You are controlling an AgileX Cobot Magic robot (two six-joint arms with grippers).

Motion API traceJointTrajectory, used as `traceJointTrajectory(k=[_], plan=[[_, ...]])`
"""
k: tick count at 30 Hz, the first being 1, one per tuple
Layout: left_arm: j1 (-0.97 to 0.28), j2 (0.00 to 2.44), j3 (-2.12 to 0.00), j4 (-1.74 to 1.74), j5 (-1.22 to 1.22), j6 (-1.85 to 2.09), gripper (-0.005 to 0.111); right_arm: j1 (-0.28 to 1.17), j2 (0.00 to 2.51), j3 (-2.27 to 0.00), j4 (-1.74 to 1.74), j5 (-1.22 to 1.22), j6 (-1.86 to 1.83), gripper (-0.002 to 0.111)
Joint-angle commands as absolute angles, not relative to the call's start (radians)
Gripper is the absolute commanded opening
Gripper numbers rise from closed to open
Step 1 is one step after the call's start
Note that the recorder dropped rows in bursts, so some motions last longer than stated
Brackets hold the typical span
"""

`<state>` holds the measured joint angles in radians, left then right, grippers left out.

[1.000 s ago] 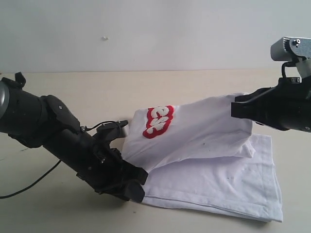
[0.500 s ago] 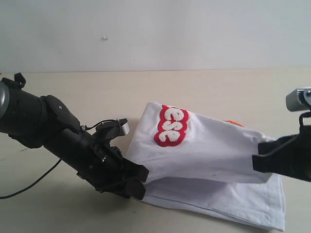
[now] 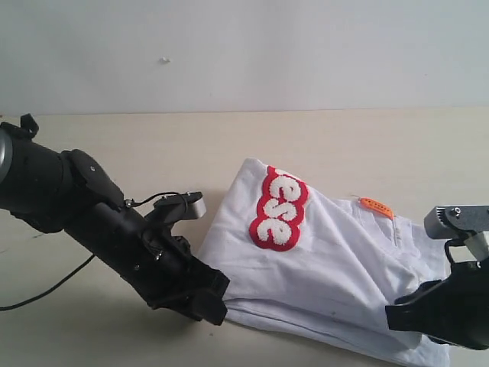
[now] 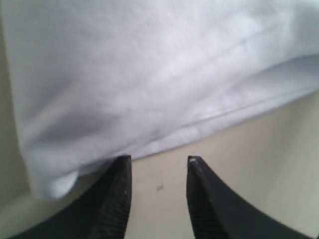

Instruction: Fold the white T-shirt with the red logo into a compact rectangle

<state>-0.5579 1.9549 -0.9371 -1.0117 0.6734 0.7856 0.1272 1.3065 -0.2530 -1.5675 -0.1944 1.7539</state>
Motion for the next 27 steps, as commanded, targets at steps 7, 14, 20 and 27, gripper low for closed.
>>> traceJointTrajectory(k=[7,14,20,27], plan=[[-0.560,1.774,-0.933,-1.006,0.747,0.867,0.038,0.128,1.251,-0.261,-1.574,-0.185,1.755,0.071],[-0.560,1.810,-0.933,-1.072,0.547,0.945,0.038,0.128,1.100,-0.270,-1.538,-0.106,1.755,0.044],[-0.560,1.900,-0.933,-1.280,0.520,1.148,0.038,0.128,1.051,-0.342,-1.536,-0.067,1.755,0.009],[-0.560,1.986,-0.933,-1.463,0.534,1.285,0.038,0.128,1.157,-0.437,-1.536,-0.118,1.748,0.000]])
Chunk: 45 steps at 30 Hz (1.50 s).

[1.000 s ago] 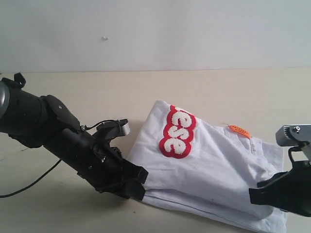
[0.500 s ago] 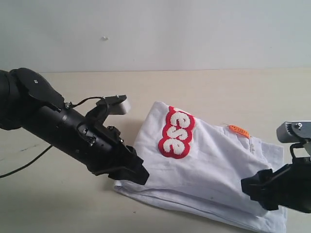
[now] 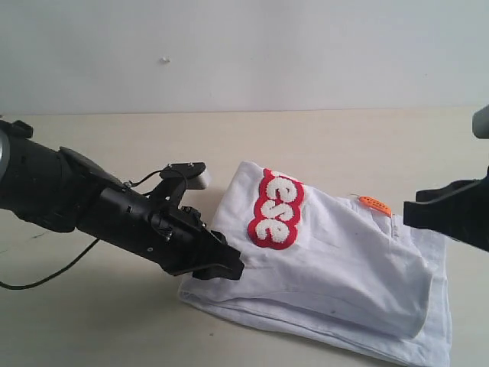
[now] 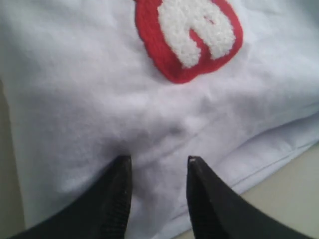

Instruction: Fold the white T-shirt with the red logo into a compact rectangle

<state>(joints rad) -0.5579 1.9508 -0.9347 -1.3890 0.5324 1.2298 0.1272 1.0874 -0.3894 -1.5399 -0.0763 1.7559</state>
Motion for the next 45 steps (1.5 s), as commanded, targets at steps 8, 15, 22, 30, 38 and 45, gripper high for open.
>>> traceJointTrajectory(k=[8,15,22,30,38,45], plan=[[-0.560,1.999,-0.933,-1.465,0.563,1.285,0.038,0.128,1.409,-0.545,-1.536,-0.145,1.699,0.000],[-0.560,1.999,-0.933,-1.465,0.581,1.285,0.038,0.128,1.647,-0.637,-1.541,-0.103,1.665,0.000],[-0.560,1.999,-0.933,-1.463,0.591,1.285,0.038,0.128,1.791,-0.649,-1.544,0.107,1.651,0.000],[-0.560,1.999,-0.933,-1.448,0.635,1.281,0.038,0.128,1.869,-0.677,-1.546,0.320,1.676,0.000],[-0.560,1.999,-0.933,-1.441,0.652,1.280,0.038,0.128,1.936,-0.770,-1.608,0.027,1.674,0.000],[-0.525,1.867,-0.933,-1.495,0.655,1.355,0.038,0.128,2.004,-0.846,-1.616,-0.123,1.630,0.000]])
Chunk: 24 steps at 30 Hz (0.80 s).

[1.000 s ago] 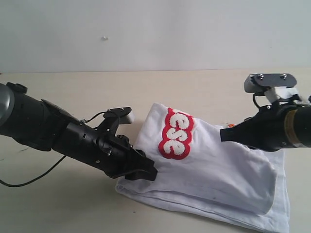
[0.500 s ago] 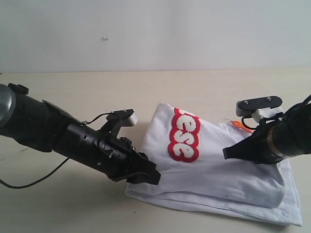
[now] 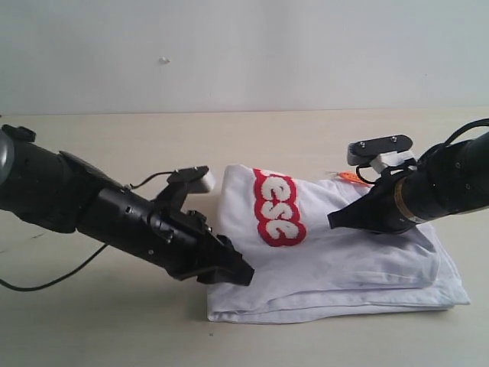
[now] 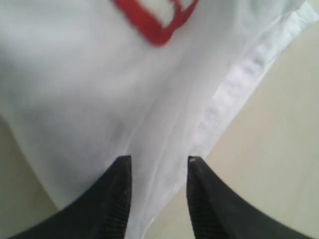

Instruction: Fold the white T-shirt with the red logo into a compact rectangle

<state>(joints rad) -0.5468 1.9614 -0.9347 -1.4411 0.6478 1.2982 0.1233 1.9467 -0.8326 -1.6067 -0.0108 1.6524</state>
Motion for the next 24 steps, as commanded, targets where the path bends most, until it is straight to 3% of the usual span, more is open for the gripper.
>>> traceJointTrajectory(k=[1,8,24], plan=[[-0.520,1.839,-0.933,-1.526,0.645,1.397,0.038,0.128,2.004,-0.853,-1.616,-0.123,1.604,0.000],[-0.521,1.850,-0.998,-1.723,0.570,1.592,0.038,0.128,2.000,-0.885,-1.616,-0.198,1.578,0.000],[-0.453,2.072,-1.094,-1.657,0.356,1.549,0.038,0.128,2.000,-0.885,-1.616,-0.270,1.571,0.000]])
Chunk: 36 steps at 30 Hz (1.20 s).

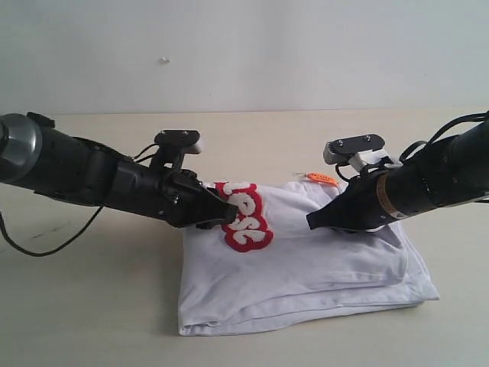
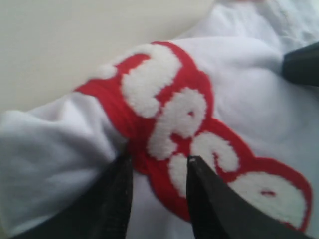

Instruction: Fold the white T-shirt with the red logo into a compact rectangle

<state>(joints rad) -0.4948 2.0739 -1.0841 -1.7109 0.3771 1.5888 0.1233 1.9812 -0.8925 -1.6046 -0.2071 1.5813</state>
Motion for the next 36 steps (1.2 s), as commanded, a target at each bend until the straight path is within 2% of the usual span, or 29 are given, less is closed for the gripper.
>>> traceJointTrajectory(k=[1,19,30,36], plan=[[-0.443,2.072,-1.094,-1.628,0.359,1.526,0.038,0.128,2.000,-0.885,-1.619,-0.289,1.571,0.000],[-0.257,2.072,-1.045,-1.475,0.376,1.423,0.038,0.128,2.046,-0.987,-1.617,-0.444,1.571,0.000],[-0.197,1.945,-1.047,-1.508,0.613,1.446,0.038,0.128,1.948,-1.016,-1.655,-0.429,1.552,0.000],[-0.208,1.919,-1.045,-1.503,0.863,1.459,0.037,0.128,1.836,-0.994,-1.744,-0.298,1.757,0.000]])
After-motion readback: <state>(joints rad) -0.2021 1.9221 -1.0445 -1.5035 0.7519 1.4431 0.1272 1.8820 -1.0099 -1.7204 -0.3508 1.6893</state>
